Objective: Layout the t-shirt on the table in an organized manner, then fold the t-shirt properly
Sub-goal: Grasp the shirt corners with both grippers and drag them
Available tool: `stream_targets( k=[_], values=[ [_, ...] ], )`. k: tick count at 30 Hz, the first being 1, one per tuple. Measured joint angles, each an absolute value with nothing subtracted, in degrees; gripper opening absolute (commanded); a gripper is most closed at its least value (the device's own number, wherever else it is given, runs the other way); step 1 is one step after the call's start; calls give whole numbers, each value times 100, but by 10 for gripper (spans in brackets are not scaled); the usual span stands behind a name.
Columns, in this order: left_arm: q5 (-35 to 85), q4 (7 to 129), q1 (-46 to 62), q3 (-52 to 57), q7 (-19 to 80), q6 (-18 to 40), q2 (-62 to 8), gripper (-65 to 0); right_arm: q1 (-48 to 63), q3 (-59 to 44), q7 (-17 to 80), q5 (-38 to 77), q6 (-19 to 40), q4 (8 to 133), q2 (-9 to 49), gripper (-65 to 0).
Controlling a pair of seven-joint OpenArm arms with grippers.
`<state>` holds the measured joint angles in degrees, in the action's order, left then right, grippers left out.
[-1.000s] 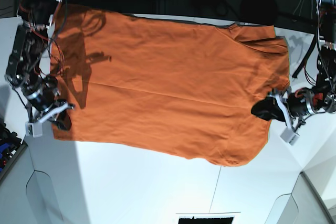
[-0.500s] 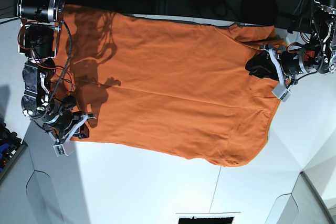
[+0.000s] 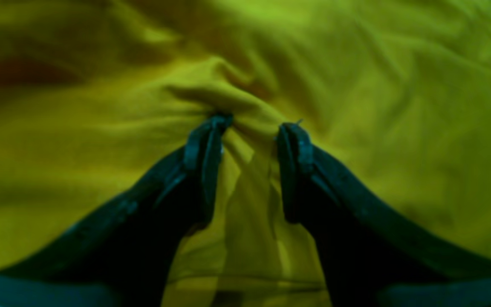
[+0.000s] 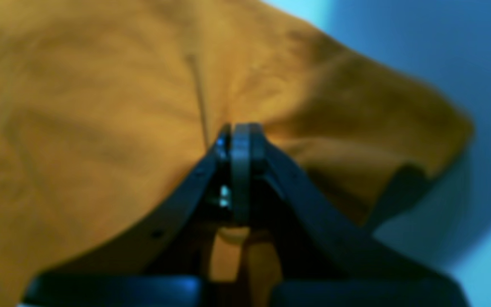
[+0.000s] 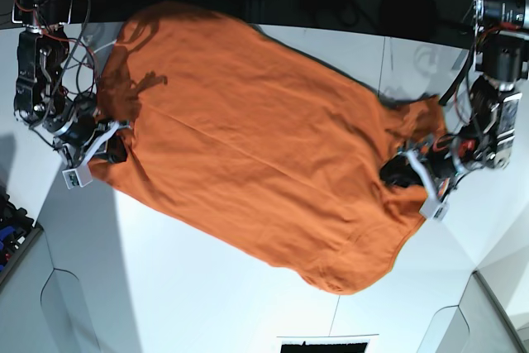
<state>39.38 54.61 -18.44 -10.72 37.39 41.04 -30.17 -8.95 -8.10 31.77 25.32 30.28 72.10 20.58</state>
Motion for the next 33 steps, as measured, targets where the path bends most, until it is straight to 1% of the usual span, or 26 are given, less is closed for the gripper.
stream_targets(
  k=[4, 7, 12, 16, 21, 23, 26, 29, 33],
  values=[
    [3301, 5203, -2473, -1820, 3446, 4027, -2650, -389, -143, -803, 3374, 2877, 3026, 8084, 1977, -650],
    [3015, 5137, -2788, -2311, 3430, 3986, -2383, -389, 283, -801, 3470, 2783, 3046, 8628, 1894, -650],
    [2899, 5133, -3135, -2696, 3649, 3972, -2174, -390, 454, -803, 3474, 2617, 3044, 9124, 1712, -650],
    [3245, 5319, -3328, -2709, 4311, 3946, -2401, -390, 189, -899, 3452, 2598, 3020, 9166, 1717, -650],
    [3896, 5999, -3352, -2707, 4397, 3946, -3225, -390, -381, -904, 3448, 2585, 2991, 9153, 1623, -650],
    [3951, 6171, -3347, -2707, 4508, 3946, -3483, -390, -674, -902, 3420, 2556, 2978, 9004, 1487, -650],
    [4230, 6213, -3319, -2709, 4630, 3946, -3704, -390, -1194, -886, 3251, 2346, 2978, 8372, 1264, -650],
    [4311, 6217, -3214, -2707, 4696, 3946, -3776, -390, -1699, -790, 2945, 1940, 2978, 7516, 1107, -650],
    [3997, 6095, -2808, -2724, 4550, 3948, -3712, -390, -2305, -528, 2888, 1660, 2943, 6469, 1011, -650]
  ],
)
